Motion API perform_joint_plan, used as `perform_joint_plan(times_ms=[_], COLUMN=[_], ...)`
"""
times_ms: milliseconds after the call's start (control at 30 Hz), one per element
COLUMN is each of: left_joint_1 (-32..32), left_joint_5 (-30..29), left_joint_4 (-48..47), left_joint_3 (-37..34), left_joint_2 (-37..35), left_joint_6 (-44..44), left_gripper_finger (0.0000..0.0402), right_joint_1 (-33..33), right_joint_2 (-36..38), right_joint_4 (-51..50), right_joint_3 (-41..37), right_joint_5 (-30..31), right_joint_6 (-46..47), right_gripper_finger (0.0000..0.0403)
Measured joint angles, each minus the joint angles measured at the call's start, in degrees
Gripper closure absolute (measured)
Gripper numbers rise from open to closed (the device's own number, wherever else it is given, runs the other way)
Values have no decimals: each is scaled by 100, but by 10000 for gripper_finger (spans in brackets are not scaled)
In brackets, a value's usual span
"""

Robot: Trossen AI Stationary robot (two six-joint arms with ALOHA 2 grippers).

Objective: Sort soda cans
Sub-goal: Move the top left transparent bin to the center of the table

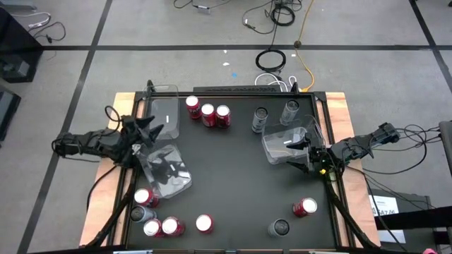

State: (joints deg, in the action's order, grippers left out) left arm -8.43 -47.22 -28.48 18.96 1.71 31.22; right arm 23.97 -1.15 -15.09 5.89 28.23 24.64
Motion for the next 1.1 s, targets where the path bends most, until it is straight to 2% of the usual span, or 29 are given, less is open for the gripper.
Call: perform_joint_plan(times_ms=[333,700,1000,1100], left_joint_1=[882,2148,3220,3581], left_joint_5=[6,52,884,1172], left_joint_4=[-462,-833,-1195,-1332], left_joint_3=[366,1084,1352,1501], left_joint_2=[893,1854,2759,3099], left_joint_6=[4,2,856,896], left_gripper_finger=[3,41,43,43], right_joint_1=[1,2,1,1], right_joint_2=[-1,0,-1,-1], right_joint_4=[0,0,0,0], right_joint_3=[1,0,0,1], right_joint_5=[0,0,0,-2], right_joint_6=[0,0,0,0], right_gripper_finger=[51,51,51,51])
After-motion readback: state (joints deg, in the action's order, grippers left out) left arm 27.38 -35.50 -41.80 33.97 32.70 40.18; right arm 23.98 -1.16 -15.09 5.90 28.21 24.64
